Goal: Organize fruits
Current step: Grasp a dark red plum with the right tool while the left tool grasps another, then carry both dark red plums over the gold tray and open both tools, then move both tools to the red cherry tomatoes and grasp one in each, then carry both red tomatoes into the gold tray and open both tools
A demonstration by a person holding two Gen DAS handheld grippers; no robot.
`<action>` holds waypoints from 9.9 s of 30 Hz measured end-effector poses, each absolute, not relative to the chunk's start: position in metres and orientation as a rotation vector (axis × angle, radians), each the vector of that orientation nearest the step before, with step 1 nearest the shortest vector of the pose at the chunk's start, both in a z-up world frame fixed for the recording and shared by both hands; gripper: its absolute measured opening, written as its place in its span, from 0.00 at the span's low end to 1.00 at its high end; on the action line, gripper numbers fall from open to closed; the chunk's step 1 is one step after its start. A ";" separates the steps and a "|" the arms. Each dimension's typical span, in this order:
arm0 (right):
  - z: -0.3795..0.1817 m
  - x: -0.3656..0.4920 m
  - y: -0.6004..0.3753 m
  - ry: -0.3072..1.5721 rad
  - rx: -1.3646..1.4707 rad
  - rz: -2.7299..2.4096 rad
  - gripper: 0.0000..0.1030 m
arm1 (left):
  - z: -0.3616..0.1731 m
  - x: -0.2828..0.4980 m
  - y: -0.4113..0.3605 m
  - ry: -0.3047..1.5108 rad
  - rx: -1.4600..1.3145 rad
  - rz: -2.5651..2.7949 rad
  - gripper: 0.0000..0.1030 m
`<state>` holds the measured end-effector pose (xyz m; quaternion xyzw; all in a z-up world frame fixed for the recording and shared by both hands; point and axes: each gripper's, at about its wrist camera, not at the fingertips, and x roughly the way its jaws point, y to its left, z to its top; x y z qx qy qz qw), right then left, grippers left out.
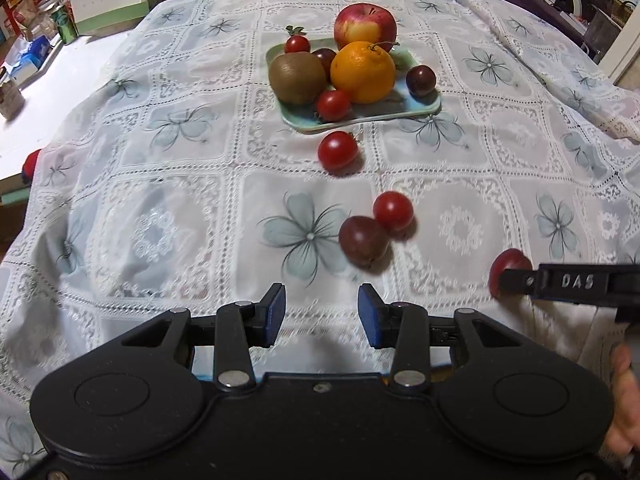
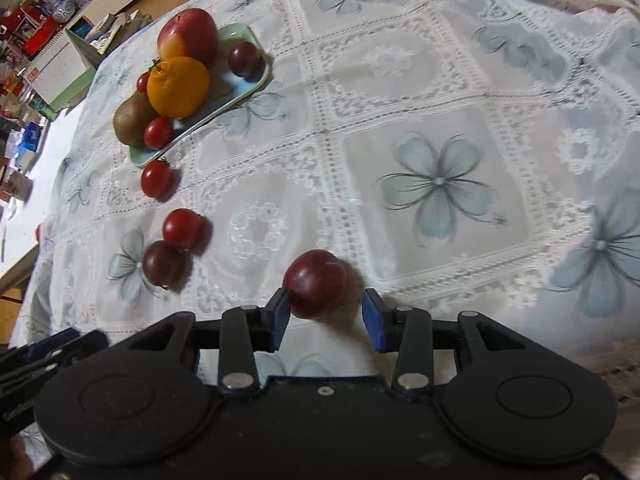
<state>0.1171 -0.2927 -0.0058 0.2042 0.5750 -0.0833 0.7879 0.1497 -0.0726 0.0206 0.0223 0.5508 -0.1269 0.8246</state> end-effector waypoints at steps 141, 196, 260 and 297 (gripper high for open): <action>0.038 0.006 -0.178 1.398 0.093 0.169 0.37 | 0.040 0.032 0.015 1.258 0.067 -0.268 0.43; 0.002 0.190 -0.244 1.242 0.303 -0.154 0.32 | 0.008 0.240 -0.098 1.085 0.191 -0.342 0.47; 0.043 0.002 -0.225 1.274 0.198 0.031 0.32 | 0.018 0.022 -0.067 1.184 0.133 -0.270 0.41; 0.013 0.002 -0.227 1.337 0.151 -0.026 0.33 | 0.009 -0.002 -0.060 1.178 0.121 -0.200 0.42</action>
